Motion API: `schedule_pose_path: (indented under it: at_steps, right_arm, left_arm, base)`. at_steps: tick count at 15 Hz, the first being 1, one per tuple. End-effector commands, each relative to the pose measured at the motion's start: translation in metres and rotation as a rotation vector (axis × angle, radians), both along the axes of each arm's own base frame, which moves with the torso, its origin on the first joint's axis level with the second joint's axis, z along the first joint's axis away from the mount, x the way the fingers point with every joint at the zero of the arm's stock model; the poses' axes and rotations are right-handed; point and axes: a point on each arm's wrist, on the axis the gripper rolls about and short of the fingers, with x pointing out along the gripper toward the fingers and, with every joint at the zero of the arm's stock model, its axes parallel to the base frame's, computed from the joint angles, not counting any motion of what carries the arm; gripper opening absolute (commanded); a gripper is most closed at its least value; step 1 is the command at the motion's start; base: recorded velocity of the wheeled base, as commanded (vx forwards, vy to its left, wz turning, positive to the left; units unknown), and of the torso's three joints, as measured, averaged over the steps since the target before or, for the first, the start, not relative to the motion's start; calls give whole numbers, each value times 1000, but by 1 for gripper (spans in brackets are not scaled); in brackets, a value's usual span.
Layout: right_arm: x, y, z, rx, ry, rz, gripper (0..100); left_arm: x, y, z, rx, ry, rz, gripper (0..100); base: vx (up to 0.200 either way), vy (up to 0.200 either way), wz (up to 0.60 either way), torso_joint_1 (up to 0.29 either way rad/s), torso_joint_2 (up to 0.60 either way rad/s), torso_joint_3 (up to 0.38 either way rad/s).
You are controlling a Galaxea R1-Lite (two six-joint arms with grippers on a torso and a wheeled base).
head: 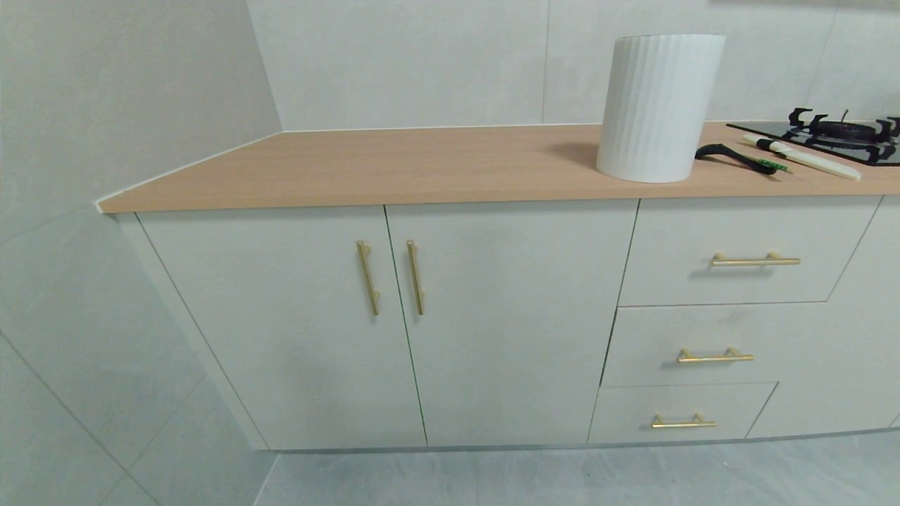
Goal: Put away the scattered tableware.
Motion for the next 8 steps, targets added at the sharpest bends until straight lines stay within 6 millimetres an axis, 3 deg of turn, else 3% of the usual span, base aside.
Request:
schedule_pose_path:
  at_steps: [1,8]
  right_arm:
    - [0,0,0,0,2,-1,100]
    - [0,0,0,2,2,-1,100]
  left_arm:
    - [0,0,0,0,1,1,100]
    - [0,0,0,0,1,1,100]
  base:
    - [0,-200,0,-2,7,2]
    - [0,-200,0,3,0,3]
